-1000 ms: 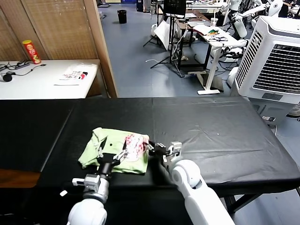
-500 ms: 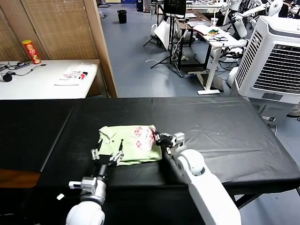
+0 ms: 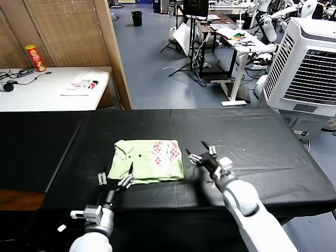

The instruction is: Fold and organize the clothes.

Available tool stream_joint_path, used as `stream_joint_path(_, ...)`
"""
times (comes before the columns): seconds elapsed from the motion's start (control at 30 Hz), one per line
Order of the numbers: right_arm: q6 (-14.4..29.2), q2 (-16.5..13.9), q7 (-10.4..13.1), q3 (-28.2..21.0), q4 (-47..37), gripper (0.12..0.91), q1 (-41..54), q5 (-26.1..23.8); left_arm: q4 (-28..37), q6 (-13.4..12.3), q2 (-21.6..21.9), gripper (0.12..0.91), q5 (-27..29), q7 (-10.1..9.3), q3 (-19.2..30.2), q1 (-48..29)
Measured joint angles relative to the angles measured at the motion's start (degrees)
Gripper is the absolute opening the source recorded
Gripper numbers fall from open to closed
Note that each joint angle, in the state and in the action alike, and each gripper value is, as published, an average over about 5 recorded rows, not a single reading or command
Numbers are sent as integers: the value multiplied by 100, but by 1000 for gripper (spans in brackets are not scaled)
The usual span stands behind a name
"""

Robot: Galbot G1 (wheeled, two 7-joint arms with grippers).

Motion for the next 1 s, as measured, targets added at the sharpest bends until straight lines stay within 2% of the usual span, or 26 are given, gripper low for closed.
stream_joint_path(0.13,413,-140,245,333,687,797,-876,-152,-240,-70,216,798,-110,-79,-111,398)
stream_joint_path(0.33,1091,-127,523,771,1526,798,-2414,-627,-692,-93,523,798,-685,-207,-535,1381)
stream_joint_path(0.47,1376,-66,811,972,1942,798,-3293,-921,-970,-3,636,798,-929,-161,-856,2018)
stream_joint_path(0.7,1195,31,1204,1169,2534,798,-4516,-937,-1309,123,749,798,-1094,-88,-1325,2864)
stream_joint_path(1.0,1016,48,1273,1194,2761,798,-5054,-935,-1519,481,739,798,-1386,-83,-1519,3104)
